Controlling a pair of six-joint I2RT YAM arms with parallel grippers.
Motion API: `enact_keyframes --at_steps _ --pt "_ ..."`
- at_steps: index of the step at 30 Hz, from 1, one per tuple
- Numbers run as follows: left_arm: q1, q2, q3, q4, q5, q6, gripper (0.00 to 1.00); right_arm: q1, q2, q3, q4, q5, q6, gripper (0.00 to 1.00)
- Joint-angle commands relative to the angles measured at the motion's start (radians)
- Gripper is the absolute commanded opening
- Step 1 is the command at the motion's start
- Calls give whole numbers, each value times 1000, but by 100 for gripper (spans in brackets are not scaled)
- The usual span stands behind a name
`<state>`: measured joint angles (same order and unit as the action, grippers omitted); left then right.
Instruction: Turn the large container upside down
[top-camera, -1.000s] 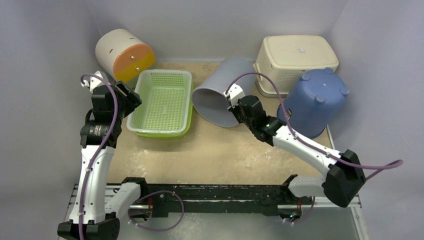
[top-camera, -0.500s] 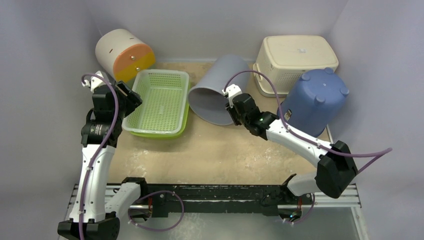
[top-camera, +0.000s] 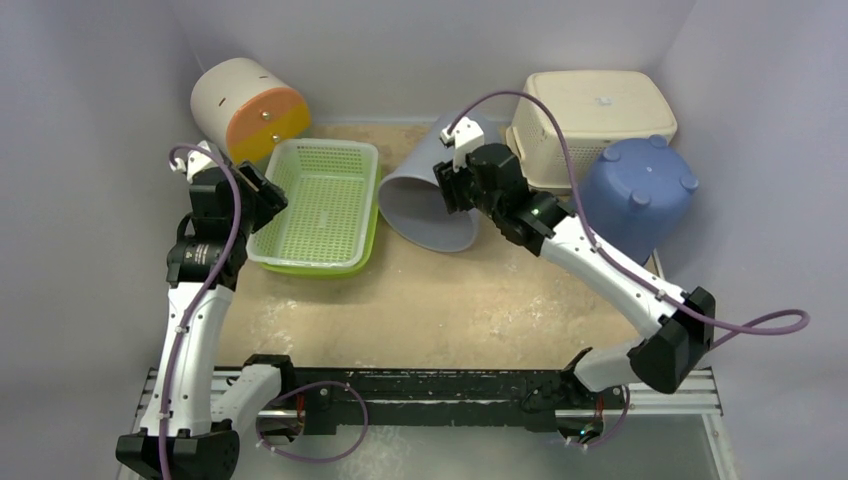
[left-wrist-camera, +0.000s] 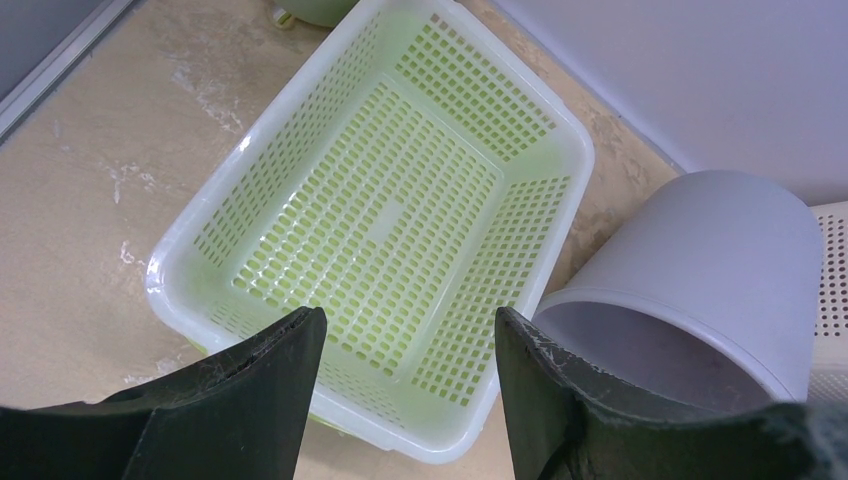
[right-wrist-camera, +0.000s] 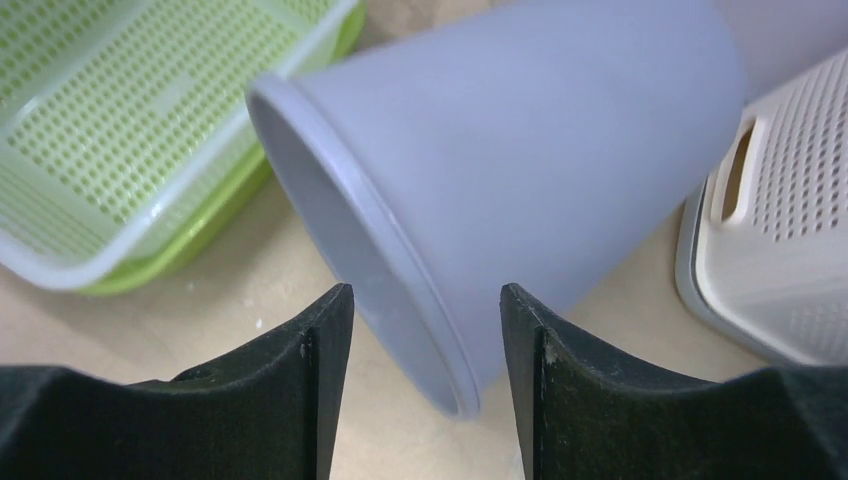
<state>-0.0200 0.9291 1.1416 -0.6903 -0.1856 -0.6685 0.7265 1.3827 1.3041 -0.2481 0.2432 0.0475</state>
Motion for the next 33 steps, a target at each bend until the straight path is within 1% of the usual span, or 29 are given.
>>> enact_keyframes --at_steps 1,5,7,11,12,13,17,18,19,22,24,26,29,33 --pt "5 -9 -9 57 10 6 62 4 98 119 22 -12 -54 59" --pt "5 -18 -5 50 1 9 62 -3 179 173 41 -39 -95 58" --pt "6 -23 -6 43 -4 10 62 -6 209 197 30 -72 -101 55" --pt "5 -31 -14 35 -10 10 62 -8 235 211 23 -114 -106 52" --pt "6 -34 -16 35 -12 10 62 -9 237 211 23 -115 -106 50" --pt "6 -35 -17 34 -12 10 62 -11 239 211 22 -122 -107 46" --pt "5 -38 -20 32 -17 9 62 -15 257 228 8 -202 -118 11" --pt "6 -40 -20 30 -17 9 62 -15 268 234 1 -234 -117 6" --pt "6 -39 -20 31 -18 9 62 -15 278 239 -4 -271 -116 3" --pt "5 -45 -20 28 -20 8 62 -12 313 242 0 -357 -116 0" --pt "5 -50 -20 23 -24 7 62 -10 340 241 -12 -438 -97 0" --pt "5 -55 -19 14 -29 10 62 -8 368 229 -15 -486 -80 0" --pt "5 -60 -18 4 -32 10 63 -4 410 206 -12 -512 -82 0" --pt "4 -61 -6 -15 -36 20 63 15 502 209 -55 -544 -121 0"
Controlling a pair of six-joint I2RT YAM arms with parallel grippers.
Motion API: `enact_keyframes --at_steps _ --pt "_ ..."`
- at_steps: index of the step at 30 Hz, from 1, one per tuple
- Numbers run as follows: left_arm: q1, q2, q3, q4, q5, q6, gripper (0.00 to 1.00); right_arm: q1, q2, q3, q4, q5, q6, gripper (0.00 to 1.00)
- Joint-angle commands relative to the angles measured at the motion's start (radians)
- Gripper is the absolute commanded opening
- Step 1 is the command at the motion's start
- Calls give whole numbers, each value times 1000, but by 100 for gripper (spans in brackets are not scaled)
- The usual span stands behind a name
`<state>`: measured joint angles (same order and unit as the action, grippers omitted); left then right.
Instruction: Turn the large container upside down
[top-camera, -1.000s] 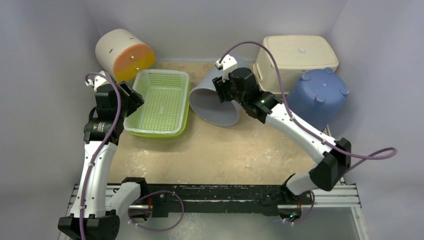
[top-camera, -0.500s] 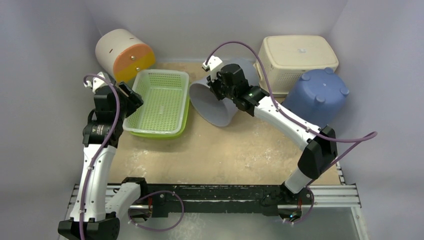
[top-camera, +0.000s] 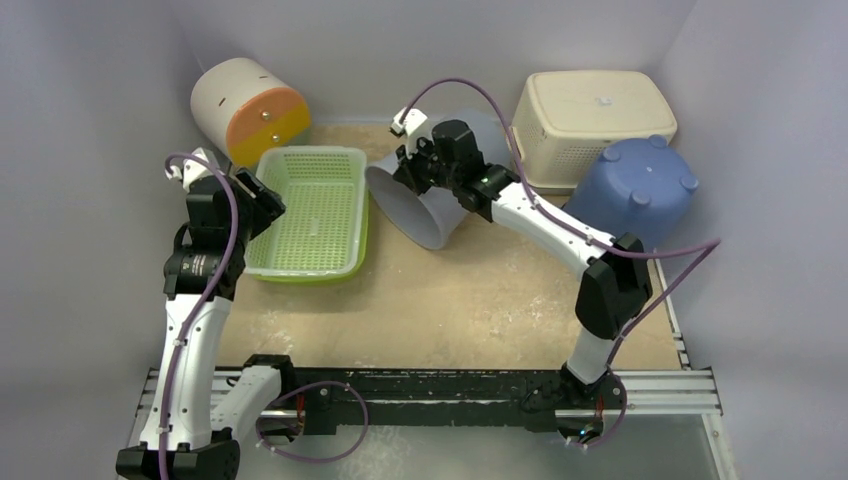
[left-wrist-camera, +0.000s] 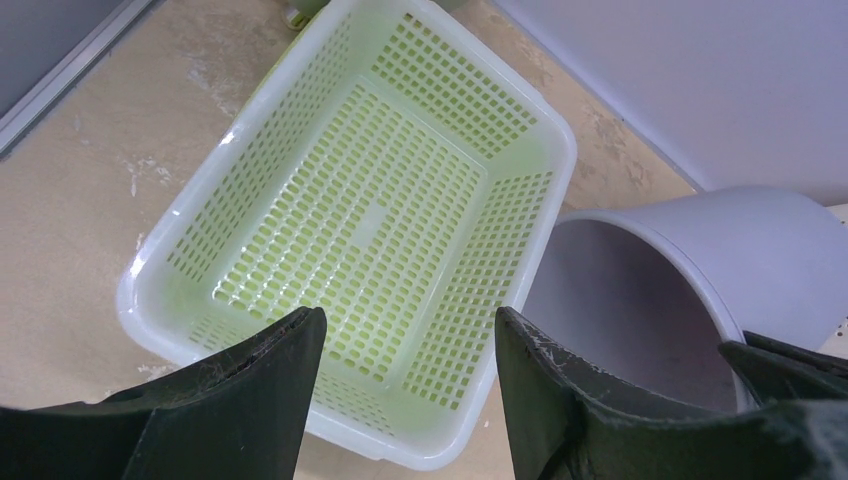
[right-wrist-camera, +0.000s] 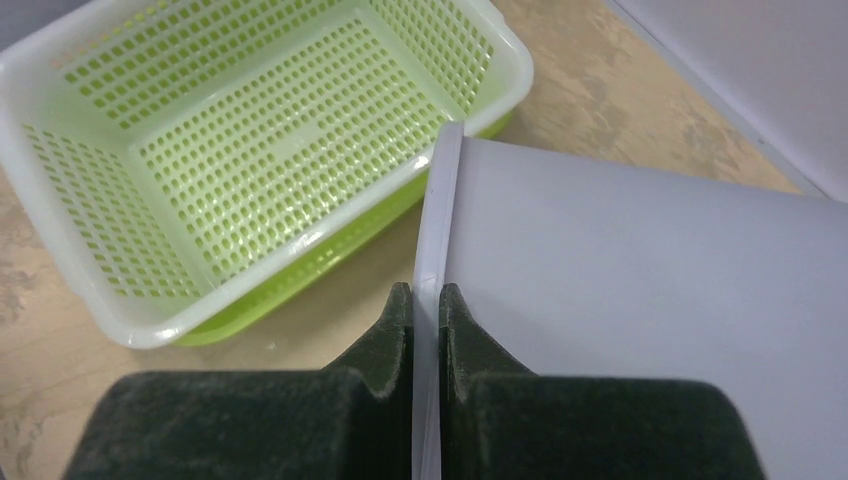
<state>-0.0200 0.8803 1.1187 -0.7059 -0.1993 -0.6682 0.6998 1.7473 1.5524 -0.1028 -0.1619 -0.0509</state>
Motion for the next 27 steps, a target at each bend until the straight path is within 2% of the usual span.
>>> enact_keyframes --at_steps 1,13,20,27 --pt "5 -10 22 -6 -25 23 63 47 148 -50 -199 -142 -23 0" --pt "5 -4 26 -26 -40 30 63 63 170 -249 -133 -99 -1 0" --pt "5 4 24 -24 -40 33 63 63 166 -276 -119 -58 36 0" --pt "5 22 20 -4 -30 32 63 61 150 -265 -123 54 64 0"
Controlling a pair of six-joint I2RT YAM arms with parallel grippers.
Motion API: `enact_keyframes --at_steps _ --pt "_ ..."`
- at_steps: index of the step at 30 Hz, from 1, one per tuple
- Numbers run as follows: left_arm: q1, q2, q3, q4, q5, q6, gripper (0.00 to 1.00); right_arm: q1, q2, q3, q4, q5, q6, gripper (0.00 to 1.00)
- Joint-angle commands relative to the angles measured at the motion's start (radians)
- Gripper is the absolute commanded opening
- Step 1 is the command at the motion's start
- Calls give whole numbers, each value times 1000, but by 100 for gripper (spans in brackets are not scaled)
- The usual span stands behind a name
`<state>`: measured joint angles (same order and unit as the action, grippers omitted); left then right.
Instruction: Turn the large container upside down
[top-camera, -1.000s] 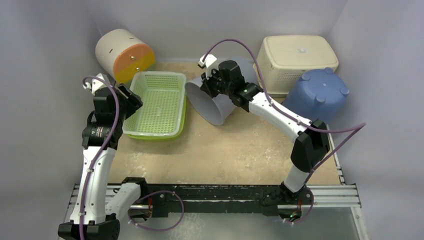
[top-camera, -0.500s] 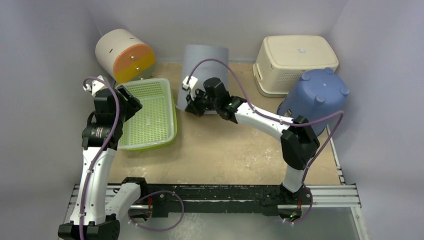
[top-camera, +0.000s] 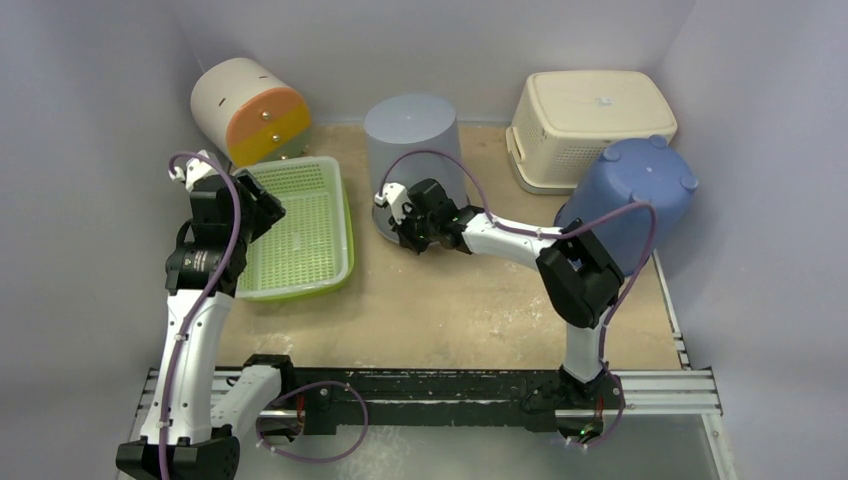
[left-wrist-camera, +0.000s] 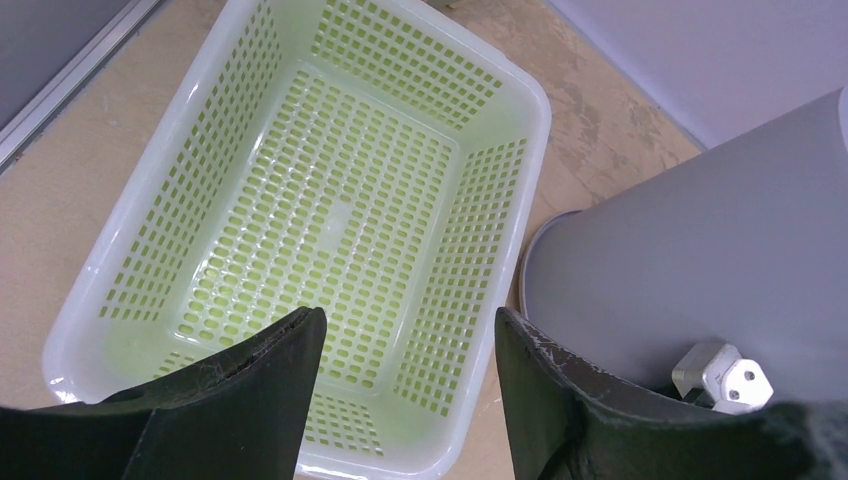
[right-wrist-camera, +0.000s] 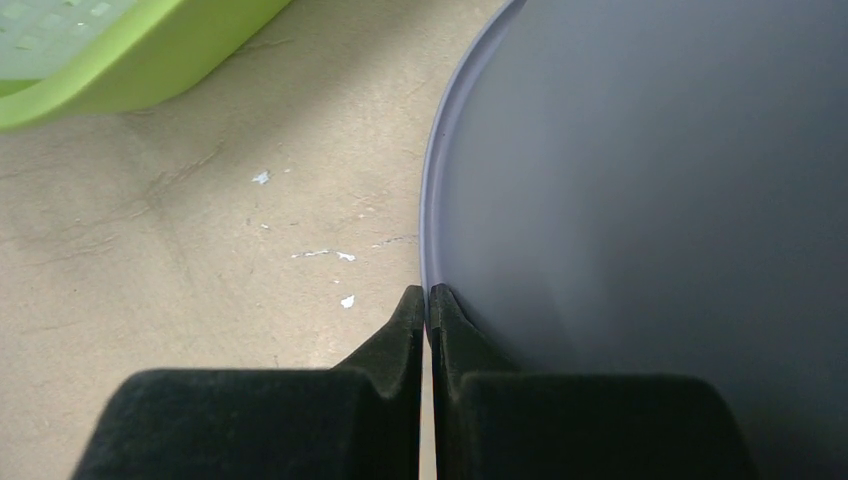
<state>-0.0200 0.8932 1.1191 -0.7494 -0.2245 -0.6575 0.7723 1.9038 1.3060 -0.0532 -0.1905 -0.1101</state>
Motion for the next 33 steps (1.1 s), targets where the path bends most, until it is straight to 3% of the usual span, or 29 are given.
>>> enact_keyframes --at_steps 1,2,3,4,5,10,17,23,33 --pt "5 13 20 42 -3 21 63 -11 -14 -20 -176 100 133 0" --pt "5 15 19 47 -2 21 63 -11 -26 -20 -182 111 138 1" --pt "5 17 20 50 -1 21 63 -11 -42 -21 -187 122 141 8" --pt "5 19 20 53 0 22 63 -11 -64 -24 -189 128 143 20" --pt "5 21 21 55 1 24 63 -11 -88 -26 -194 135 143 25" --pt "5 37 25 80 15 21 63 -11 -177 22 -247 189 145 41" --pt "5 41 25 105 29 18 63 -10 -251 91 -330 158 170 49" --pt "5 31 14 113 36 13 63 -8 -293 42 -304 123 174 59" --pt "6 -5 13 70 21 18 63 -8 -175 71 -248 124 158 63"
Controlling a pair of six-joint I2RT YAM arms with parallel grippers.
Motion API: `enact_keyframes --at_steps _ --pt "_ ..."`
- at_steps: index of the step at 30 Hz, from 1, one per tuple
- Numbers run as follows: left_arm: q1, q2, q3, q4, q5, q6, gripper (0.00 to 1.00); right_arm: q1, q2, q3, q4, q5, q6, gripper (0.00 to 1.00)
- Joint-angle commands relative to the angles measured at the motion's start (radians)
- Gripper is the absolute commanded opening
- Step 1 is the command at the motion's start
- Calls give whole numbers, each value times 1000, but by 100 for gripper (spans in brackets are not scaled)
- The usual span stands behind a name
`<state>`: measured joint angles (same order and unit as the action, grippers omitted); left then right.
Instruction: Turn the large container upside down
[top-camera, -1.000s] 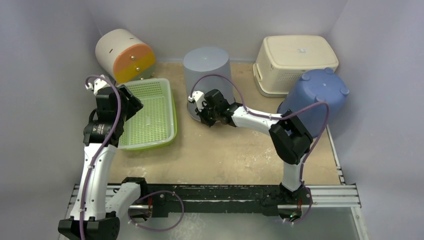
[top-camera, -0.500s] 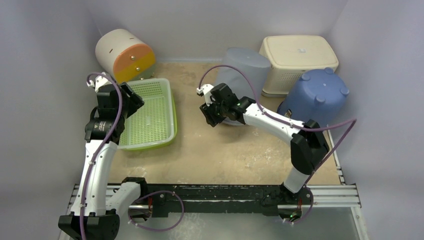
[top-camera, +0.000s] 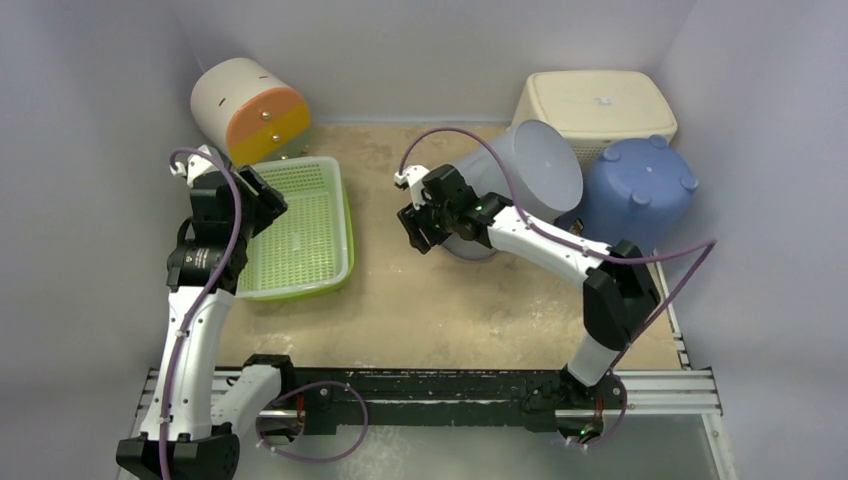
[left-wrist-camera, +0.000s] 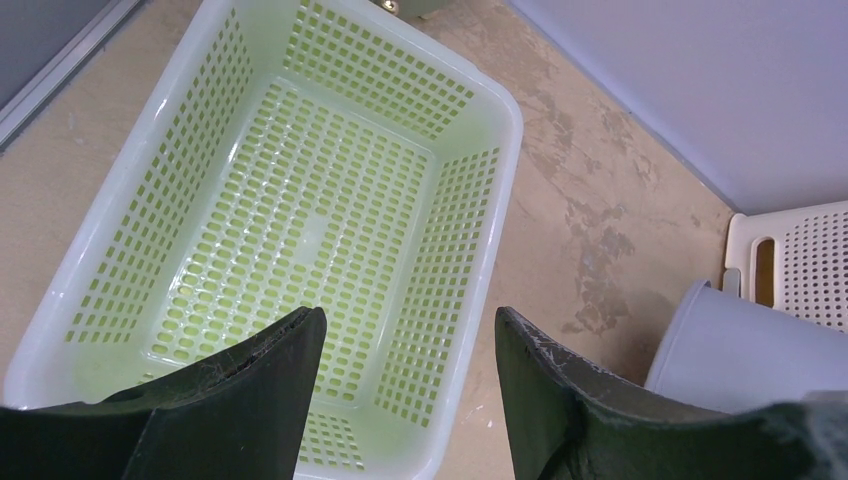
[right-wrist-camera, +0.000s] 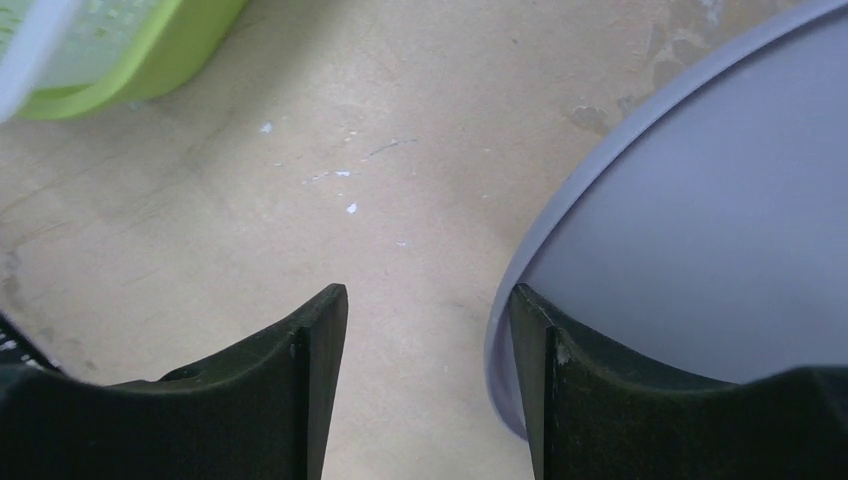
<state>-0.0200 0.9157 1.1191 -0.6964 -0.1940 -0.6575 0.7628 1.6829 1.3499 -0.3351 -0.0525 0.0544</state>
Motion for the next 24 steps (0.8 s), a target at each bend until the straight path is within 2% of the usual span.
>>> enact_keyframes --at_steps 1,12,24 --pt "5 -32 13 12 -11 19 63 1 57 33 38 -9 -8 63" --pt "5 -51 13 -6 -21 15 63 1 97 51 26 -2 -8 68" --pt "5 -53 11 -6 -24 19 63 1 100 51 39 57 -9 70"
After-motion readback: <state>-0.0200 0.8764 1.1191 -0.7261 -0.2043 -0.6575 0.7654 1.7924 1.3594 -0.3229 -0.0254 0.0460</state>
